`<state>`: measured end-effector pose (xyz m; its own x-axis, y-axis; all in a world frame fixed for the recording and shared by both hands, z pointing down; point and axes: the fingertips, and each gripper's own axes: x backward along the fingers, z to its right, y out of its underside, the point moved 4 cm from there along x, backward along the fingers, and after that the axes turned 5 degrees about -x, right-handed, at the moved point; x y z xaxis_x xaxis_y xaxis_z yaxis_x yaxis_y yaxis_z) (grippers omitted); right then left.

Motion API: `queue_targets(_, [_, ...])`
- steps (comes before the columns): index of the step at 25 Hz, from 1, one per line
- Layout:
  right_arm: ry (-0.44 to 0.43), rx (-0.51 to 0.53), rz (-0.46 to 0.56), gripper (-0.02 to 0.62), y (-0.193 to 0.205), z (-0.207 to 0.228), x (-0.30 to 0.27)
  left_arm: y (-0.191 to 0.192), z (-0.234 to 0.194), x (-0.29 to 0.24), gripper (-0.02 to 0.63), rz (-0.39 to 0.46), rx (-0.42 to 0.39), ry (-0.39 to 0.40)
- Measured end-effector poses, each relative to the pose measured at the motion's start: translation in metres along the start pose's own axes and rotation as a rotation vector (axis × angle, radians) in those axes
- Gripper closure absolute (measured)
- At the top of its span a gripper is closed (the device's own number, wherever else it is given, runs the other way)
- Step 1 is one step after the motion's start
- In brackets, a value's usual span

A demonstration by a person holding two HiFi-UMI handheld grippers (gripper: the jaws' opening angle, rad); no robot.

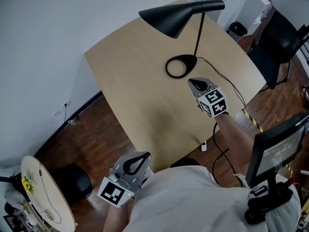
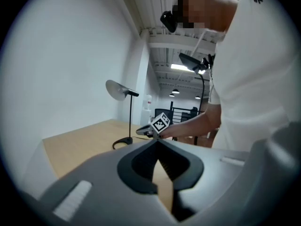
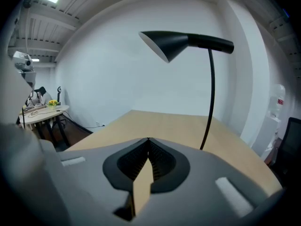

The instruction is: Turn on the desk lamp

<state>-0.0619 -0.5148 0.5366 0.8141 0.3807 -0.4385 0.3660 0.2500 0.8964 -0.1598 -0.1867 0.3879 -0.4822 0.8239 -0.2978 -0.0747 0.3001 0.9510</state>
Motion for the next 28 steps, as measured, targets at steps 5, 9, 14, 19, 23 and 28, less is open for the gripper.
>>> queue_targets(5, [0.038, 0.021, -0.057, 0.592, 0.016, 0.046, -0.052, -0.005, -0.011, -0.015, 0.589, -0.025, 0.042, -0.044])
queue_targets(9, [0.093, 0.021, -0.092, 0.592, 0.031, 0.087, -0.085, -0.009, -0.018, -0.025, 0.589, -0.045, 0.067, -0.064])
queue_targets(14, [0.142, 0.039, -0.129, 0.592, 0.046, 0.118, -0.116, -0.001, -0.021, -0.030, 0.589, -0.088, 0.108, -0.087])
queue_targets(19, [0.185, 0.028, -0.159, 0.592, 0.057, 0.140, -0.147, 0.005, -0.032, -0.035, 0.589, -0.106, 0.153, -0.107])
queue_targets(23, [0.224, 0.026, -0.182, 0.592, 0.071, 0.154, -0.163, 0.008, -0.041, -0.039, 0.589, -0.119, 0.175, -0.111])
queue_targets(28, [0.221, 0.022, -0.162, 0.592, 0.074, 0.153, -0.160, 0.007, -0.039, -0.037, 0.589, -0.118, 0.190, -0.106])
